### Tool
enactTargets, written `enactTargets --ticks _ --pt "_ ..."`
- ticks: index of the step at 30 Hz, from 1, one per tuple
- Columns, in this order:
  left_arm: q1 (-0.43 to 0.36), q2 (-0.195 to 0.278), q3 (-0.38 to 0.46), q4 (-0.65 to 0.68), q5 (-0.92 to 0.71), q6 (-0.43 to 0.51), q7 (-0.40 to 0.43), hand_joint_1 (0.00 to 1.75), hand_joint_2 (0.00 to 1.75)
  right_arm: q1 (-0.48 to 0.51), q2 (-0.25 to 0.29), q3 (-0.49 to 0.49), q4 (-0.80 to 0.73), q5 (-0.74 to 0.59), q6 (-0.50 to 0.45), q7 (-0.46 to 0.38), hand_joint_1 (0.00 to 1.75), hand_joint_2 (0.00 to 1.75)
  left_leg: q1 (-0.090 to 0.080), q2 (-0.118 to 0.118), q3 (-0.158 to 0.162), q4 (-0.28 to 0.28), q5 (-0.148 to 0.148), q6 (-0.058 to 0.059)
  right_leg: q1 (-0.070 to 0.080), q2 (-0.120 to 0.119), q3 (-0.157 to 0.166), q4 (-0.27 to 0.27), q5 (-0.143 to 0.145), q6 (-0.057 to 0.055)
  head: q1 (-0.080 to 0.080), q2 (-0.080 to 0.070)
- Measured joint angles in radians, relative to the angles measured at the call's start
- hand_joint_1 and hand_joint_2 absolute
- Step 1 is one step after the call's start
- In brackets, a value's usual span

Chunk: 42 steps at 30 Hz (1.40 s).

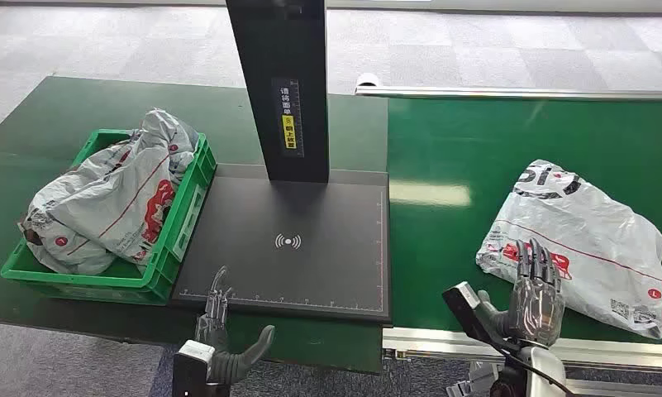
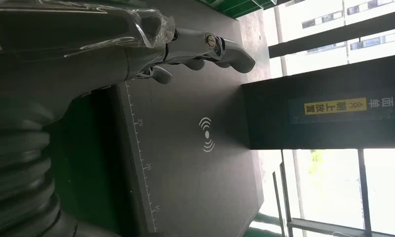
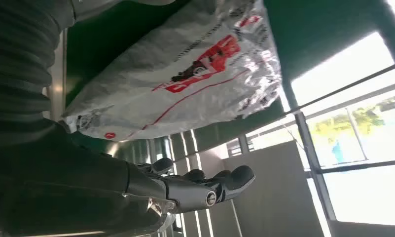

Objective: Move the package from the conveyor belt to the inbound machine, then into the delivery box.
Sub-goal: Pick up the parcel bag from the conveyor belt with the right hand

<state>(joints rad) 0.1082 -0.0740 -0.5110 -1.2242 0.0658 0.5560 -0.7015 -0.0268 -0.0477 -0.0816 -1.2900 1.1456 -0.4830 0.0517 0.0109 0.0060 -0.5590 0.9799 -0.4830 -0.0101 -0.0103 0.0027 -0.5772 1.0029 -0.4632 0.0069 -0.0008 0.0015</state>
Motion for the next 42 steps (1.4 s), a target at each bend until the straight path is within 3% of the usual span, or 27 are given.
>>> enactTargets --ticks 8,20,24,29,33,38,42 --pt "-0.001 0.007 -0.001 0.000 0.005 -0.005 0.000 0.00 1.75 -0.079 -0.051 -0.148 0.184 -0.012 0.071 0.023 0.00 1.75 0.000 0.000 0.001 0.000 0.000 0.000 0.000 0.000 0.000 0.000 0.000 0.000 0.000 0.000" --pt "0.002 0.018 -0.009 -0.011 0.008 0.005 0.000 0.00 1.75 -0.270 -0.154 -0.260 0.614 0.031 -0.060 0.014 0.03 1.75 0.000 0.000 0.000 0.000 0.000 0.000 0.000 0.000 0.000 0.000 0.000 0.000 0.000 0.000" --pt "0.002 0.024 -0.012 -0.016 0.014 0.013 0.000 0.00 1.75 -0.342 -0.204 -0.269 0.727 0.074 -0.078 0.044 1.75 1.75 0.000 -0.001 0.000 0.000 0.000 0.000 0.000 0.000 0.000 0.000 0.000 0.000 0.000 0.000" --pt "0.002 0.031 -0.011 -0.016 0.028 0.013 0.000 0.00 1.75 -0.422 -0.248 -0.271 0.822 0.105 -0.110 0.037 1.75 1.75 0.000 0.000 0.000 0.000 0.000 0.000 0.000 0.000 0.000 0.000 0.001 0.000 0.000 0.000" --pt "-0.010 0.039 -0.007 -0.014 0.029 -0.026 0.000 0.00 1.75 -0.474 -0.253 -0.271 0.844 0.113 -0.182 -0.049 1.75 1.75 0.000 0.000 0.000 0.000 0.001 0.001 0.000 0.000 0.000 0.000 0.001 0.000 0.000 0.000" --pt "-0.047 0.056 0.056 -0.039 -0.068 -0.051 0.000 0.00 1.75 -0.510 -0.204 -0.266 0.735 0.076 -0.208 -0.222 1.75 1.75 0.000 0.000 0.000 0.000 0.002 0.001 0.000 0.000 0.001 0.001 0.001 0.000 0.000 0.000" --pt "-0.094 0.070 0.166 -0.094 -0.144 -0.057 0.000 0.00 1.75 -0.513 -0.135 -0.202 0.566 -0.136 -0.133 -0.373 1.75 1.75 0.001 -0.001 0.000 0.000 0.004 0.000 0.001 -0.001 0.001 0.001 0.002 0.000 0.000 0.000"
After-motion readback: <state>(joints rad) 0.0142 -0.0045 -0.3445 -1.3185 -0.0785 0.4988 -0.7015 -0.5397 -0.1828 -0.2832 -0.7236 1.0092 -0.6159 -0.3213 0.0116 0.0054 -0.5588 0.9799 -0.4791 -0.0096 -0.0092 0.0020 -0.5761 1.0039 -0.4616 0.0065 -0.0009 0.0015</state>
